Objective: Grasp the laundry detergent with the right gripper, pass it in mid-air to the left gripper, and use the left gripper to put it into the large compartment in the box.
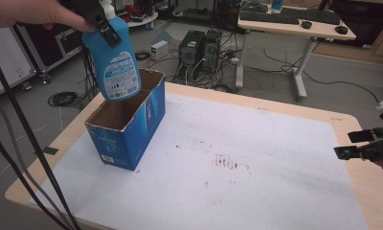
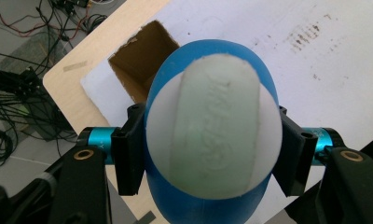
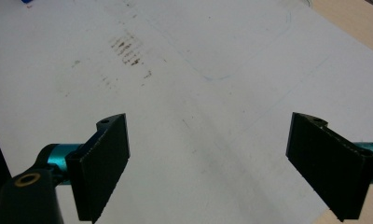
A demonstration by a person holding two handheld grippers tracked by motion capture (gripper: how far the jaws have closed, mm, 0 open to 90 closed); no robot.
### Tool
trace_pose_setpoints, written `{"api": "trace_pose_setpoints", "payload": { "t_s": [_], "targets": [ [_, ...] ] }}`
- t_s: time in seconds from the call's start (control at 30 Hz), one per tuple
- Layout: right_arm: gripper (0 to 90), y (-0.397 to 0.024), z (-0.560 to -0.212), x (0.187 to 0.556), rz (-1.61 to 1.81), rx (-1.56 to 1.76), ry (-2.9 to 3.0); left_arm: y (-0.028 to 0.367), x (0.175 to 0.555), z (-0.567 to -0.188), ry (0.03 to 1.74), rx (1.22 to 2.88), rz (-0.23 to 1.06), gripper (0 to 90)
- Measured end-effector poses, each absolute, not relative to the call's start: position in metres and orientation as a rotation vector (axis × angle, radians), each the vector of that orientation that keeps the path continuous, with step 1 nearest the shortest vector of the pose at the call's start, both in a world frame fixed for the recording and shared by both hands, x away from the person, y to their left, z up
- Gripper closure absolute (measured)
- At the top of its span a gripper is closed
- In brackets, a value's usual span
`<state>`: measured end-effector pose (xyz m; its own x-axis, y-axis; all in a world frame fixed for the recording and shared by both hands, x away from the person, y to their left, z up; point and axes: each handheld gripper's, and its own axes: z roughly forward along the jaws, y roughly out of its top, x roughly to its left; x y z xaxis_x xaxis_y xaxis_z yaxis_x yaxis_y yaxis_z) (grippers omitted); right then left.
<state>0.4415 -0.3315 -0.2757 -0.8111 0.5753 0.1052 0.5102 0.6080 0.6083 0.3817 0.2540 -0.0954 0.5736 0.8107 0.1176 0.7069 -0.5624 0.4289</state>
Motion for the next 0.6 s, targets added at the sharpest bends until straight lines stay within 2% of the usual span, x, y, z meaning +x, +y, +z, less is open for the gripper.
{"api": "trace_pose_setpoints", "payload": {
  "t_s": [0.6],
  "targets": [
    [12.9,-0.332,-0.278,0.442,0.971,0.910,2.738,0.256,0.394,-0.157,1.298,2.529,0.402,38.1]
  ]
}}
